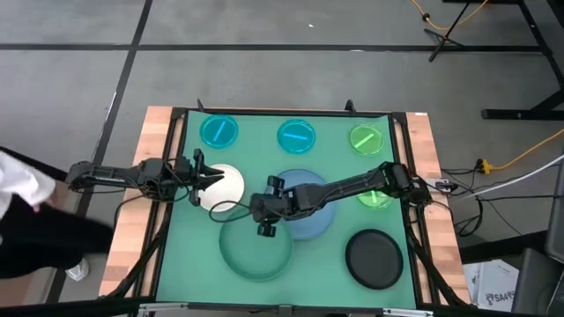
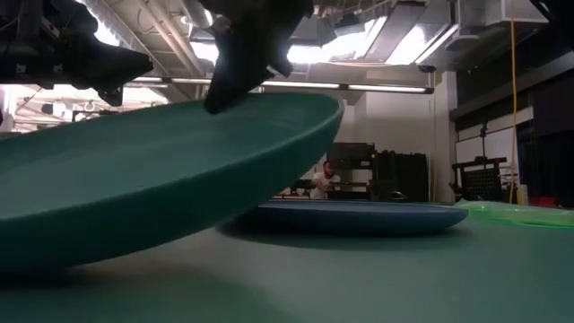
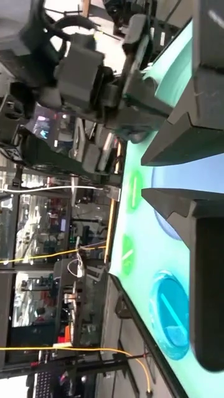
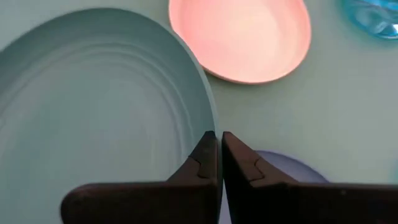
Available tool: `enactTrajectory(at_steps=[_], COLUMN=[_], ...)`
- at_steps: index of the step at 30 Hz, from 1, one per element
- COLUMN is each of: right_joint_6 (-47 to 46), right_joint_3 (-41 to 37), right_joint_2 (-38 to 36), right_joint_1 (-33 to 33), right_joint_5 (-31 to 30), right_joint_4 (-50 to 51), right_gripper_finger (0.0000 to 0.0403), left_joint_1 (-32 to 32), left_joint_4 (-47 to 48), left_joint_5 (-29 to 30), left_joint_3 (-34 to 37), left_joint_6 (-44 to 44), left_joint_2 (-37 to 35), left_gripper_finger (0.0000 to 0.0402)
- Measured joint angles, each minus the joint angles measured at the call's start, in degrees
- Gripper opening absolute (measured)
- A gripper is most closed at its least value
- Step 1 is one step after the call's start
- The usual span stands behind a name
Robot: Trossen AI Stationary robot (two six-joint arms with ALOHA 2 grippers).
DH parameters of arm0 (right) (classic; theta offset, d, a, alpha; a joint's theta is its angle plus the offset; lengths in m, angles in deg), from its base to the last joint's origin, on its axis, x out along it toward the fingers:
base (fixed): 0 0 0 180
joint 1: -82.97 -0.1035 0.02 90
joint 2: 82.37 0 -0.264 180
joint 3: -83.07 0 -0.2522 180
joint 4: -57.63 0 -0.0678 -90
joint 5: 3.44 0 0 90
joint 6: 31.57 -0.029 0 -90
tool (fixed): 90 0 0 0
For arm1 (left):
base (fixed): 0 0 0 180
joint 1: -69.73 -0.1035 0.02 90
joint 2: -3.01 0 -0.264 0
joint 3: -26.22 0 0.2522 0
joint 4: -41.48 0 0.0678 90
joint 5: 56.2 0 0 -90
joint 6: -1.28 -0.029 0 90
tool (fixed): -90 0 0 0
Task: Stack plastic plates
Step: Stack the green plate on top of the blue plate
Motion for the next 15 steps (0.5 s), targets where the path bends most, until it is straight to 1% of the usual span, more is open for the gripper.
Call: enactTrajectory(at_steps=[2,15], right_joint_6=[0.0,-5.0], right_joint_3=[0.0,0.0], right_joint_2=[-1.0,-5.9], right_joint_1=[0.1,0.0], right_joint_5=[-0.2,-8.7], right_joint_4=[1.0,12.4], right_gripper_finger=[0.0000,0.0000], left_joint_1=[0.0,0.0], left_joint_4=[0.9,1.9], left_joint_5=[0.0,0.0], left_joint_3=[0.0,0.0], left_joint_6=[0.0,0.0], left_joint_2=[0.0,0.0], left_gripper_finger=[0.0061,0.0061])
